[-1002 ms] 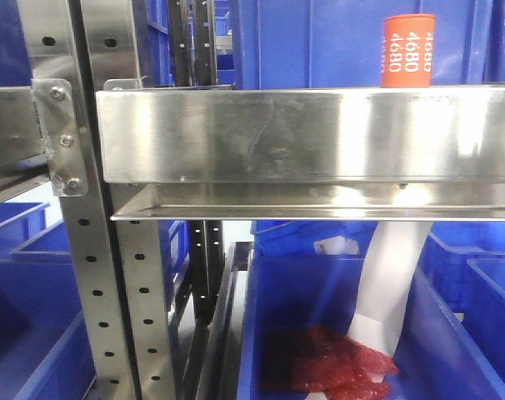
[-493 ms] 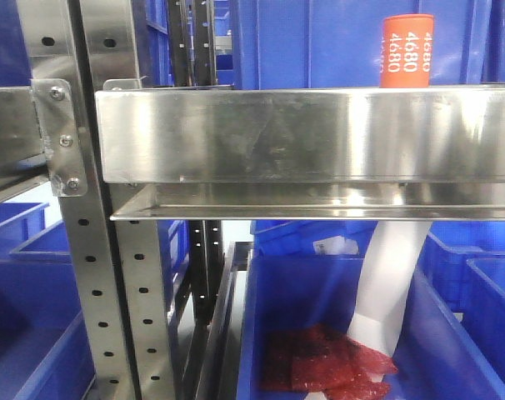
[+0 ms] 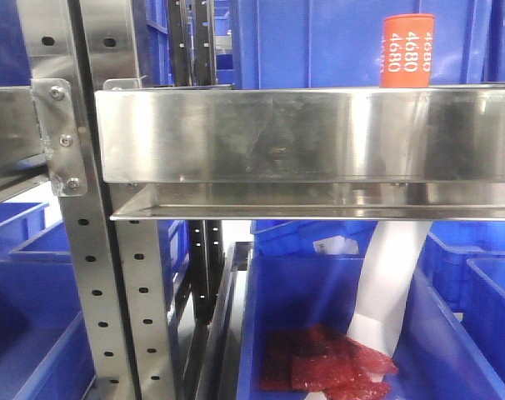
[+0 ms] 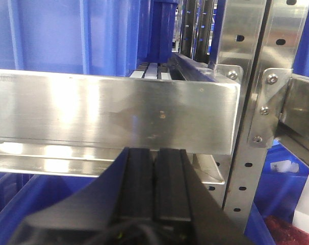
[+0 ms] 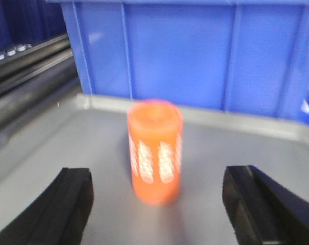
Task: Grab orange capacitor from left shelf to right conveyor
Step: 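Close the right gripper around the orange capacitor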
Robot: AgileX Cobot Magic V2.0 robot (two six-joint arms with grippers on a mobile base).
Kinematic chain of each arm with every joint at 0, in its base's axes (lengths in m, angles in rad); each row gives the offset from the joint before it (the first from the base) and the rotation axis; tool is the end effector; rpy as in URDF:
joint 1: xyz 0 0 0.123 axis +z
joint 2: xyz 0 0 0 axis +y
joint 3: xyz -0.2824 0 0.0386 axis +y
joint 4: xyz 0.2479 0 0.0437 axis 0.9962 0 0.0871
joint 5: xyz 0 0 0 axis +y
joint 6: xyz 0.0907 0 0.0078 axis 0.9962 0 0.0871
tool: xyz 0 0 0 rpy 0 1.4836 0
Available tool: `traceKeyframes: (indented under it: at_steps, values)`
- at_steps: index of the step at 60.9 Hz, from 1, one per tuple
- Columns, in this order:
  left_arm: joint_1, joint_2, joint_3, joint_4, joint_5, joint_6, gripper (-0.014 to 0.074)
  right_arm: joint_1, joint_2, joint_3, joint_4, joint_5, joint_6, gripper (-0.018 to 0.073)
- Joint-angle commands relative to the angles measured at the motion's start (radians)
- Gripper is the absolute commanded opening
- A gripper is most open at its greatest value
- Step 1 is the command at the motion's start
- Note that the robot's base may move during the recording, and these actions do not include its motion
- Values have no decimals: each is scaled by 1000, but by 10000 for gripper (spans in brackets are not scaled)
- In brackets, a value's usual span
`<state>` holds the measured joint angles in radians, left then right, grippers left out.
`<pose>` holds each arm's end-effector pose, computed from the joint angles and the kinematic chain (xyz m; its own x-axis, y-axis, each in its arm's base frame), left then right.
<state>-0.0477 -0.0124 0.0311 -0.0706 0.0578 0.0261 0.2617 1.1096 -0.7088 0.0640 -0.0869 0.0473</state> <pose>0.0568 -0.0031 0.1980 0.0085 -0.0448 -0.9990 0.0522 0.9977 -0.0443 0.2347 0.0624 0.3160 -0.2440 0.0494 -0.9685 -0.2279 0.9678 0.1068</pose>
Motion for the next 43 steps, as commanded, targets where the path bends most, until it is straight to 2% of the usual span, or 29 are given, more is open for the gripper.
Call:
traceKeyframes:
  at_steps: [1,36,43]
  values:
    - [1,-13,-5,-3,-90,-2,-127,13,44,-58,-10,-156,-2,619]
    - [1,-13,-5,-3,-90,-2,-127,-27,314,-88,-10,-389,-2,619]
    - [1,-13,-5,-3,-90,-2,-127,-26,355,-88,-10,-471,43,619]
